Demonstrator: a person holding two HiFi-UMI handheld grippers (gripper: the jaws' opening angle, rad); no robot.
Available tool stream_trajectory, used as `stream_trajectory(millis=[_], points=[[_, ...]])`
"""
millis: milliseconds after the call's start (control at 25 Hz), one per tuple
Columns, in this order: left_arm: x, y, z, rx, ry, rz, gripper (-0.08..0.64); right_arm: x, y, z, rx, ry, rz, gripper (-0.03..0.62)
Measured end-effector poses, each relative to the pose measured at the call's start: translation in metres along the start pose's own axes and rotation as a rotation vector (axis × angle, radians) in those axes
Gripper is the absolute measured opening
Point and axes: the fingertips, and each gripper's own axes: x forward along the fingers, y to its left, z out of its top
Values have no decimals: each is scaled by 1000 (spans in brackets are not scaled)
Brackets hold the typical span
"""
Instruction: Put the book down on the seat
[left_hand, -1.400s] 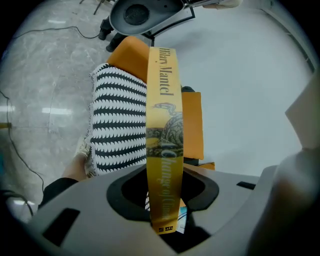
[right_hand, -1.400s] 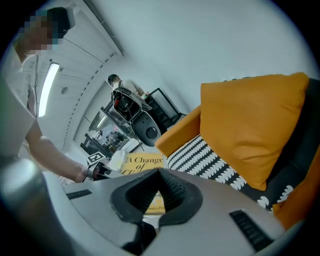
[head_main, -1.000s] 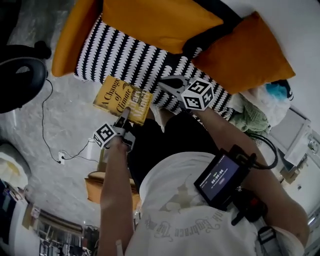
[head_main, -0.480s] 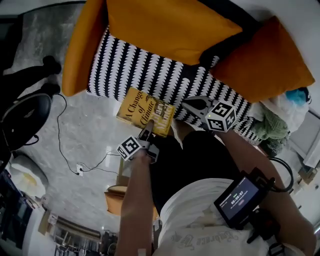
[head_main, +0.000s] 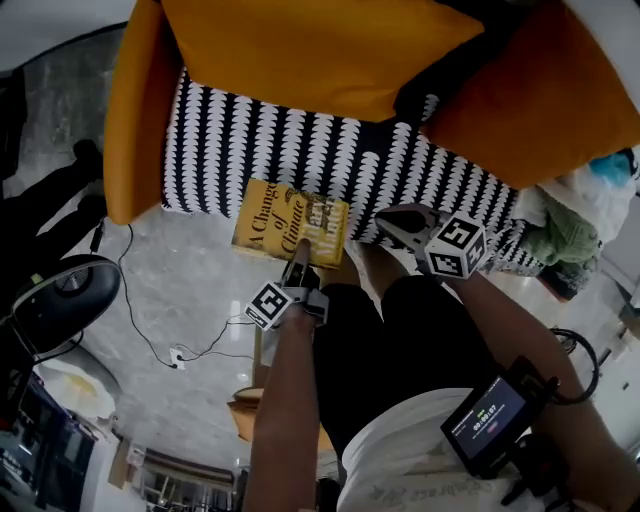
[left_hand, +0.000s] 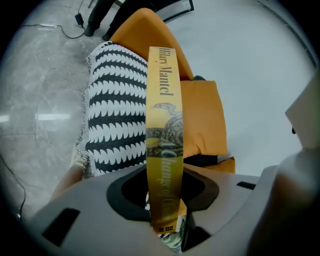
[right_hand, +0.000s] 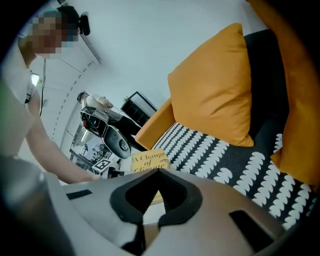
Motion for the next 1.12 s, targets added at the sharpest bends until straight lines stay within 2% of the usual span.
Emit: stream_trajectory(millis=[400, 520, 720, 960, 1120], points=[[47, 3, 15, 24, -56, -97, 144, -15, -17, -44, 46, 19, -19, 14], [63, -3, 23, 53, -68, -147, 144, -16, -28, -46, 50, 23, -24, 14], [79, -3, 25, 41, -81, -232, 144, -11, -32, -57, 57, 17, -23, 14], [91, -2, 19, -2, -93, -247, 145, -21, -38, -61, 72, 21, -23, 14], [96, 16, 16, -32, -66, -206, 144, -19, -45, -61, 74, 27, -26, 15]])
